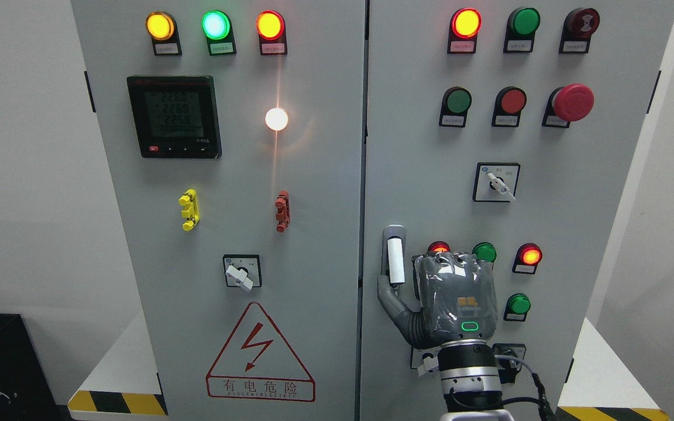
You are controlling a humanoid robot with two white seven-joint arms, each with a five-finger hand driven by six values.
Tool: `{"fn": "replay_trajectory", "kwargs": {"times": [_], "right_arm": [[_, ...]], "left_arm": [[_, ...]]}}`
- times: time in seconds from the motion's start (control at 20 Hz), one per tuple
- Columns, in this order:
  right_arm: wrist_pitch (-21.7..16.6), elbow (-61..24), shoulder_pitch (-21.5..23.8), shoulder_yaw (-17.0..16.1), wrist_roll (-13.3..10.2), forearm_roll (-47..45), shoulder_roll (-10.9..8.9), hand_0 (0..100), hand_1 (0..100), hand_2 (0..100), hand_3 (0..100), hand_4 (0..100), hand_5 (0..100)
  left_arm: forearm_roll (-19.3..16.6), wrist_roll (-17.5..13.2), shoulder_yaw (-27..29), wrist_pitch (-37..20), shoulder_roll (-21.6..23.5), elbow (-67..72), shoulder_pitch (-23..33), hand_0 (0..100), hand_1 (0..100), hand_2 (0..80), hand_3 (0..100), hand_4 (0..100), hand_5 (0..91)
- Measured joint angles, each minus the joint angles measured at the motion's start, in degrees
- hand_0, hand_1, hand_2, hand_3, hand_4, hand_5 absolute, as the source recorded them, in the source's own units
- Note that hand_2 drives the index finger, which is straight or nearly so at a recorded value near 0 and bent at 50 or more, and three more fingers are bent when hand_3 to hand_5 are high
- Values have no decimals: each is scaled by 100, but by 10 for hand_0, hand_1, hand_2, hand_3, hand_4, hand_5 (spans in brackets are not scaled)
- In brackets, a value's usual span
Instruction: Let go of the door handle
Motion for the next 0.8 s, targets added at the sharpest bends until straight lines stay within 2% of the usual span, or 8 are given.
{"fn": "replay_trajectory", "kwargs": {"times": [0.8], "right_arm": [[30,-4,-2,-27,0,16,1,490,340,973,1000,1000,1000]], "left_arm": [[2,0,0,0,0,-1,0,120,556,0,0,0,0]]}}
